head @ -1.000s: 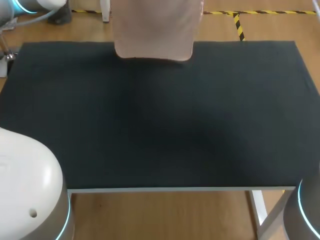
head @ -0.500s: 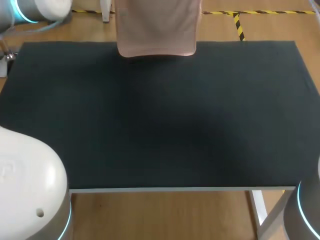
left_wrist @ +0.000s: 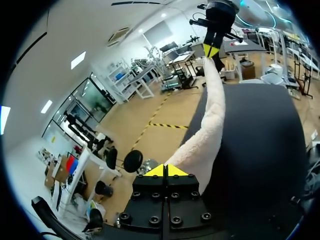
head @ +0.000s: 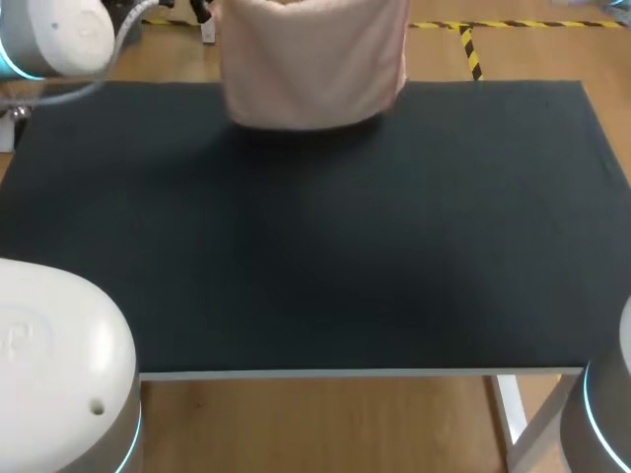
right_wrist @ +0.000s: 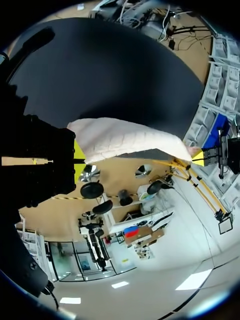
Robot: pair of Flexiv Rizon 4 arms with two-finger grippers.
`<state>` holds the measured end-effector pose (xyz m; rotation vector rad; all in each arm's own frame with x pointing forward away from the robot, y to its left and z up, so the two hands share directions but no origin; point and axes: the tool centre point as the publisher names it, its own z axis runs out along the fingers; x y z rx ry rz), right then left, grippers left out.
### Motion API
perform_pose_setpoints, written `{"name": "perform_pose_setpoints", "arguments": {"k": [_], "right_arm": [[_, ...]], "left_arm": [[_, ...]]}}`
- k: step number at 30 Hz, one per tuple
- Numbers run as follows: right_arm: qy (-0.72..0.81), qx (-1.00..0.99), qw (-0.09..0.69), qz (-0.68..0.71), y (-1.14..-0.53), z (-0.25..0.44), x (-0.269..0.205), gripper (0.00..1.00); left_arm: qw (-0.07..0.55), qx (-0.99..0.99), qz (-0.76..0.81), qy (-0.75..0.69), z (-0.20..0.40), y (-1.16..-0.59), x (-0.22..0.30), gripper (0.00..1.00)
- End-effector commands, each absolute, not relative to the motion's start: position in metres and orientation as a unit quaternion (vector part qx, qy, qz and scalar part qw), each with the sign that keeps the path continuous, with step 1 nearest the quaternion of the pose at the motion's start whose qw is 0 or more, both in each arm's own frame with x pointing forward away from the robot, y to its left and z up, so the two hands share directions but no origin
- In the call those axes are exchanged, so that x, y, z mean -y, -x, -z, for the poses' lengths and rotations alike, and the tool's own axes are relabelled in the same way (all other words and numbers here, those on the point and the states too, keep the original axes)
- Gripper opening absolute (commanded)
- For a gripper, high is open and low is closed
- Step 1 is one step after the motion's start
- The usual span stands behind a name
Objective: Fold the towel
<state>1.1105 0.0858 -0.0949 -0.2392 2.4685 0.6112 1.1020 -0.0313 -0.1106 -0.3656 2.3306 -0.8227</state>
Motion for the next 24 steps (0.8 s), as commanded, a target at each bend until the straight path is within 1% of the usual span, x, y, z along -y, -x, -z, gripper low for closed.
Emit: {"name": "perform_pose_setpoints", "arguments": {"k": [1, 6, 10, 19, 24], "right_arm": [[0.087, -0.926, 0.284, -0.235, -1.081, 0.105, -0.085, 0.00], [0.086, -0.930, 0.259, -0.245, -1.057, 0.118, -0.094, 0.00], [0.080, -0.936, 0.239, -0.244, -1.050, 0.135, -0.098, 0.00], [0.064, -0.954, 0.193, -0.221, -1.050, 0.180, -0.096, 0.00], [0.057, -0.958, 0.188, -0.209, -1.060, 0.203, -0.096, 0.00]], "left_arm": [[0.307, -0.888, 0.313, 0.140, 0.109, -1.064, 0.019, 0.00], [0.290, -0.893, 0.310, 0.152, 0.119, -1.043, 0.012, 0.00], [0.276, -0.898, 0.301, 0.164, 0.134, -1.036, 0.007, 0.00], [0.214, -0.917, 0.283, 0.184, 0.186, -1.039, 0.013, 0.00], [0.191, -0.922, 0.275, 0.195, 0.213, -1.047, 0.019, 0.00]]}}
